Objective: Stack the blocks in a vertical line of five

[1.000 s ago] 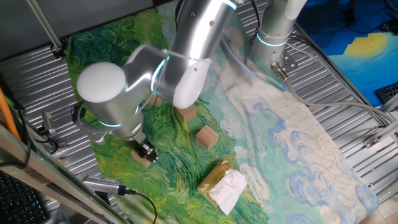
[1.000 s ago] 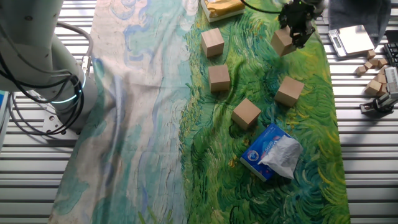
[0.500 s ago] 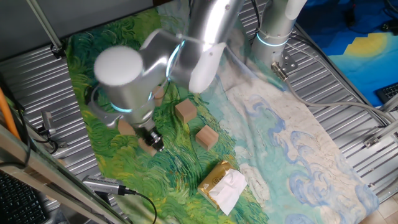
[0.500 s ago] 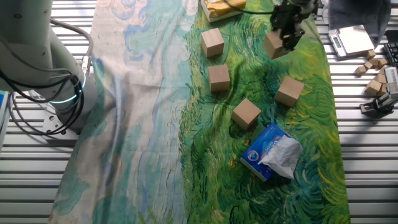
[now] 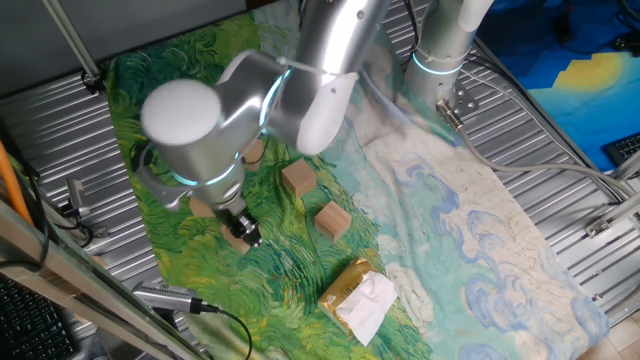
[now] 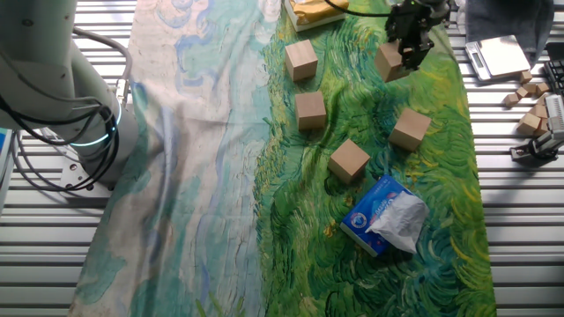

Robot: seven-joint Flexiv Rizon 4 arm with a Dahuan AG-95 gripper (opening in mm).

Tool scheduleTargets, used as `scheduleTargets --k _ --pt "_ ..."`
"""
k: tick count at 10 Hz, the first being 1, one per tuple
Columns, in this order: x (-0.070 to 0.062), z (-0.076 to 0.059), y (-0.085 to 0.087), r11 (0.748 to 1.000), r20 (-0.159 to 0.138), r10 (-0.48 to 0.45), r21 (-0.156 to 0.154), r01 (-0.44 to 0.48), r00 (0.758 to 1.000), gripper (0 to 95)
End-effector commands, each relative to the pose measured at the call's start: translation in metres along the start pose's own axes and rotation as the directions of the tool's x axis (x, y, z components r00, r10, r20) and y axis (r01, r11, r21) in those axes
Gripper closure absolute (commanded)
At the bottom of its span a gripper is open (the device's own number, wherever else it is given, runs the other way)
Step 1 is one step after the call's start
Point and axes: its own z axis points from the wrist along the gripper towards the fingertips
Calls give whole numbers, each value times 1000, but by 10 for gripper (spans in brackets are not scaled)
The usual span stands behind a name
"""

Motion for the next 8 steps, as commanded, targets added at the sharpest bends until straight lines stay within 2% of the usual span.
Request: scheduleTargets --k 1,4,6,7,8 --pt "-3 0 1 1000 -12 15 -4 -16 1000 950" --pt "-3 0 1 1000 -15 -19 -2 19 1000 950" --pt "-3 0 1 1000 -82 22 -8 -22 996 950" --pt "-3 0 1 999 -91 38 -11 -39 995 950" --pt "-3 0 1 999 -80 40 -22 -42 996 950"
